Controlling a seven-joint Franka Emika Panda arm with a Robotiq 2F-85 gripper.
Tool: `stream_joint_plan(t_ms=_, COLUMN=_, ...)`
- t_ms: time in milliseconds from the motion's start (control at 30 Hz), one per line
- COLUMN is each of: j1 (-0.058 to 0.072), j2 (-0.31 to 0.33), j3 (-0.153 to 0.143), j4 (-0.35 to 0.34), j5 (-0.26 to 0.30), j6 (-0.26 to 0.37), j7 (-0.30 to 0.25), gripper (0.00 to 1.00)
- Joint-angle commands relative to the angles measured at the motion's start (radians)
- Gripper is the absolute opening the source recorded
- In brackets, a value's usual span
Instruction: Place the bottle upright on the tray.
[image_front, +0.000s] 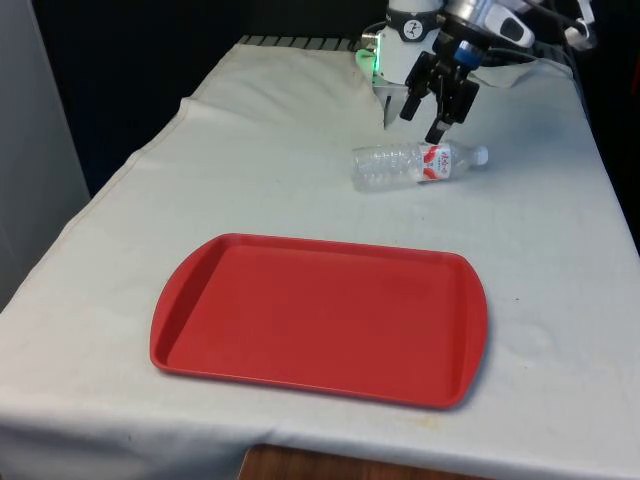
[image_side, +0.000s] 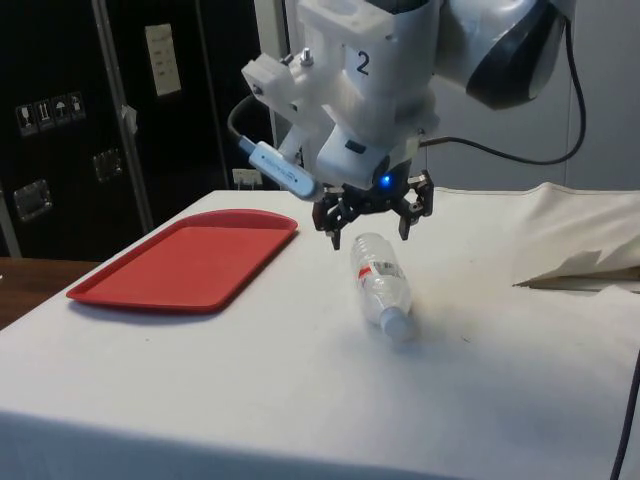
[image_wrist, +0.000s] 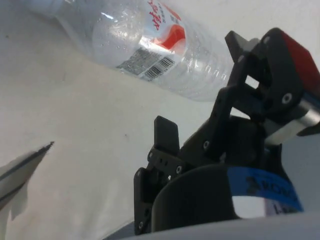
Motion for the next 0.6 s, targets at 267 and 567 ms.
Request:
stream_joint_plan(t_ms=267, j1=0.005, j2=-0.001, j3=0.018, j4=0.012, j5=-0.079, j6=-0.049, j7=0.087, gripper=1.00)
stream_joint_plan(t_ms=567, j1=0.009, j2=0.018, j3=0.050, j4=0.011, j5=-0.137, j6=-0.093, j7=0.177, gripper=1.00)
